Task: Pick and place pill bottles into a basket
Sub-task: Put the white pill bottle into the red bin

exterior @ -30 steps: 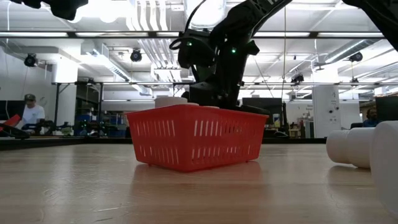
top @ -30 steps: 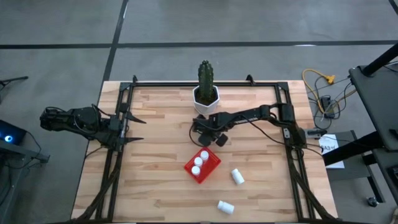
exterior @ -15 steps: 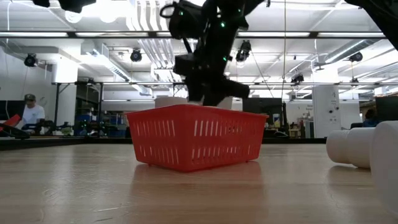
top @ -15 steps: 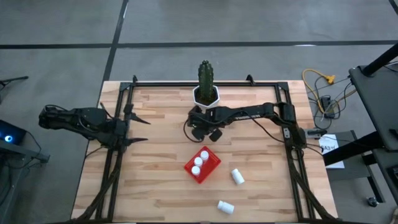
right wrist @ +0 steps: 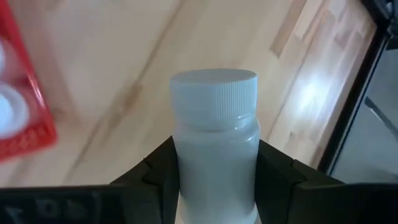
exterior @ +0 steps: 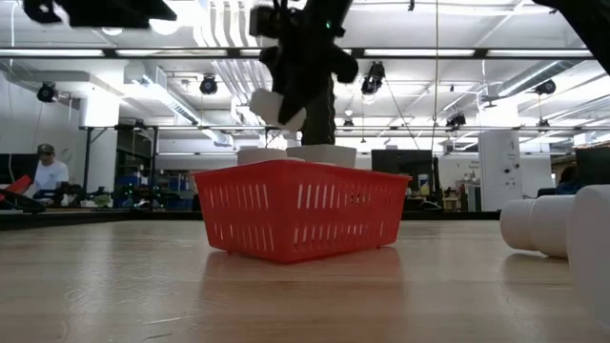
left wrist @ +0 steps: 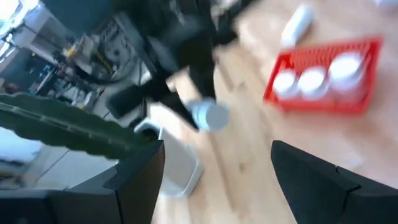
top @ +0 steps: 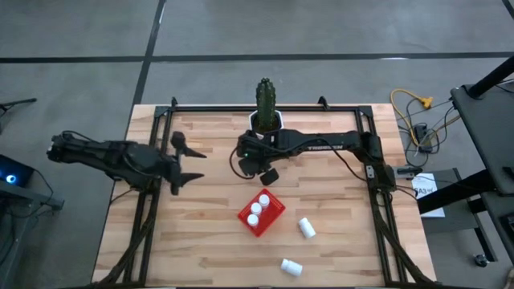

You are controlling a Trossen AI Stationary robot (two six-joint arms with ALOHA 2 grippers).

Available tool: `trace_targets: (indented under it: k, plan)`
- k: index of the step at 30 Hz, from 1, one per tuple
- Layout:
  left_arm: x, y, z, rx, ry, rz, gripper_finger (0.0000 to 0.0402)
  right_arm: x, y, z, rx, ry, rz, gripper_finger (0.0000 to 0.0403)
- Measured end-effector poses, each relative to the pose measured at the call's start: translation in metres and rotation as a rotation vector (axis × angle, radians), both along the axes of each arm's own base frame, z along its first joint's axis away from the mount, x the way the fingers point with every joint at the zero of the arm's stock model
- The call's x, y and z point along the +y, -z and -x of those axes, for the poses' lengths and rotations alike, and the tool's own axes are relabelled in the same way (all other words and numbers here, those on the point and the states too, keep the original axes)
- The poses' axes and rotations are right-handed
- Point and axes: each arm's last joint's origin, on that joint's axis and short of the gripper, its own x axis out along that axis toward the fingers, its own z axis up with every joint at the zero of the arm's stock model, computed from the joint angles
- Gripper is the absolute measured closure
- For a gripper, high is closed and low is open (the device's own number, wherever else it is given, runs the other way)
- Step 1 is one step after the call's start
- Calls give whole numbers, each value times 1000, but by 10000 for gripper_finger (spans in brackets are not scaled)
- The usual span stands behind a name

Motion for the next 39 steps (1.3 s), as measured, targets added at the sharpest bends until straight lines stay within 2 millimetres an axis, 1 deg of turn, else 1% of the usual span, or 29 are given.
trace_targets:
  k: [3,7,9,12,14,17,19,21,25,27,31,39]
  plan:
    - [-1,9,-13,64,-36,-92,126,3,-6,-1,-23,13,-51,266]
    - [-4,22,-33,158,-58,-191,126,9,-6,-1,-22,14,-101,267]
    - [-6,22,-42,163,-67,-218,126,11,-4,1,-6,22,-109,267]
    - [-7,30,-51,224,-107,-270,126,16,-3,1,0,24,-116,267]
    - [-8,30,-57,234,-141,-301,126,18,-3,2,5,18,-116,267]
    - [-11,22,-60,213,-183,-333,126,20,-2,3,18,15,-116,267]
    - [-15,16,-61,202,-171,-333,126,20,-1,4,29,17,-115,267]
    - [-19,7,-61,168,-156,-339,126,20,-1,5,45,33,-122,267]
    - [-31,-3,-57,166,-95,-509,126,21,0,6,56,47,-135,267]
    - [-39,-5,-56,157,-65,-569,126,22,0,6,56,36,-149,267]
    - [-51,-5,-57,110,-15,-599,126,26,-1,5,43,21,-153,267]
    - [-60,6,-66,147,-15,-639,126,37,-1,5,42,-9,-154,268]
